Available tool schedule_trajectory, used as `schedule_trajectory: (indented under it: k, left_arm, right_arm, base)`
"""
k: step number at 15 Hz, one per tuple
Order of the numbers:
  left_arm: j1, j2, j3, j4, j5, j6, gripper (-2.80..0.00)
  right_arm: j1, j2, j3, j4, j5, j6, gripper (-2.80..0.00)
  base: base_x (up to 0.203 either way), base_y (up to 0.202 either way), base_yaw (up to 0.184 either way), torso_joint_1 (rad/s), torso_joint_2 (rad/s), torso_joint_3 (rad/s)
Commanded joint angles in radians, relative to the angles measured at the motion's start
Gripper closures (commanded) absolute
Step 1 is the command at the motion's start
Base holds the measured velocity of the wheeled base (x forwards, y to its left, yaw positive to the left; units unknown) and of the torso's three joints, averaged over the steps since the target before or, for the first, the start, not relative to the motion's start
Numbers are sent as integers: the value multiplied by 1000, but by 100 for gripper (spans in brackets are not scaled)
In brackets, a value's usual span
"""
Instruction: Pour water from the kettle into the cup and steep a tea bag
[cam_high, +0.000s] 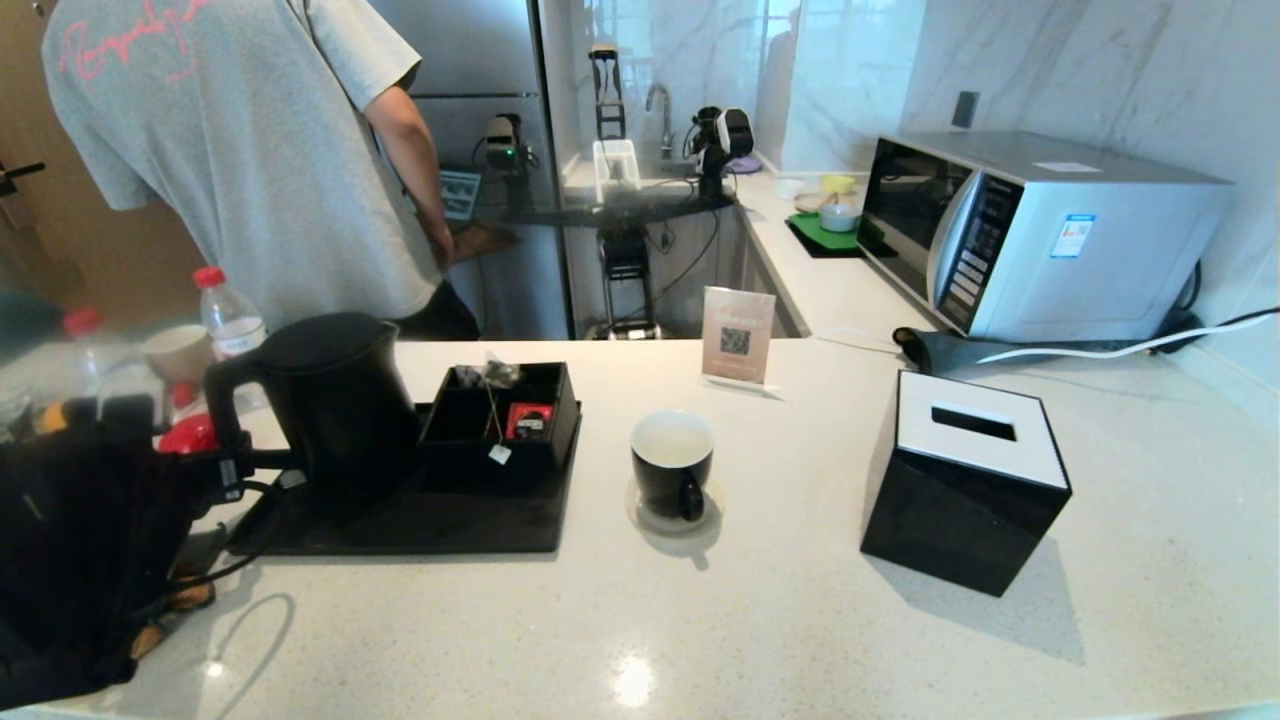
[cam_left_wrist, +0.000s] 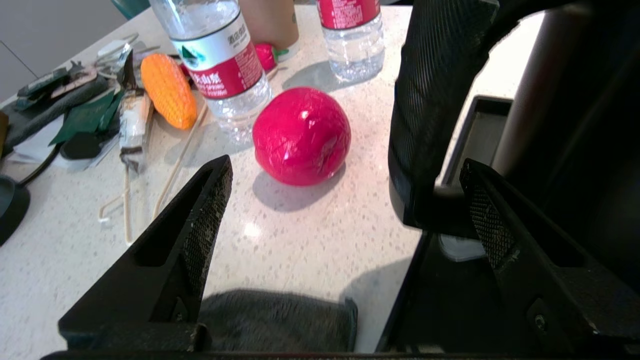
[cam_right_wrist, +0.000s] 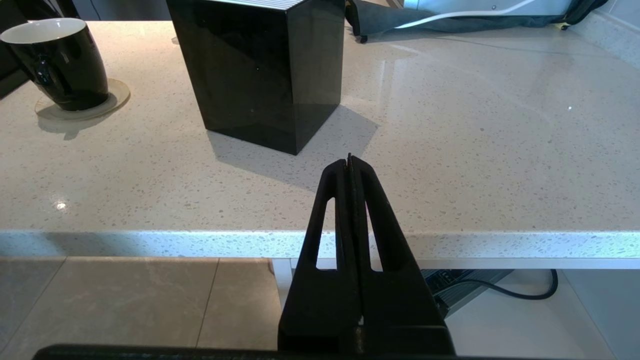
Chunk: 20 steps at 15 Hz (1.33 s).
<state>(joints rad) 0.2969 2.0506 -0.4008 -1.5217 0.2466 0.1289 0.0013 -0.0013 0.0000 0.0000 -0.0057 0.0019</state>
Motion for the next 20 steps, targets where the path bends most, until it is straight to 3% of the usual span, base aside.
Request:
schedule_trajectory:
  k: [1,20]
  left_arm:
    - [6,27,-36,-48,2,2,-280]
    - [35,173,-253,-48,3,0,-280]
  right_arm:
    - [0,1,0,0,0,0,0]
    - [0,1,0,0,0,0,0]
  base:
    - [0,0,0,0,0,0]
    - [0,0,0,0,0,0]
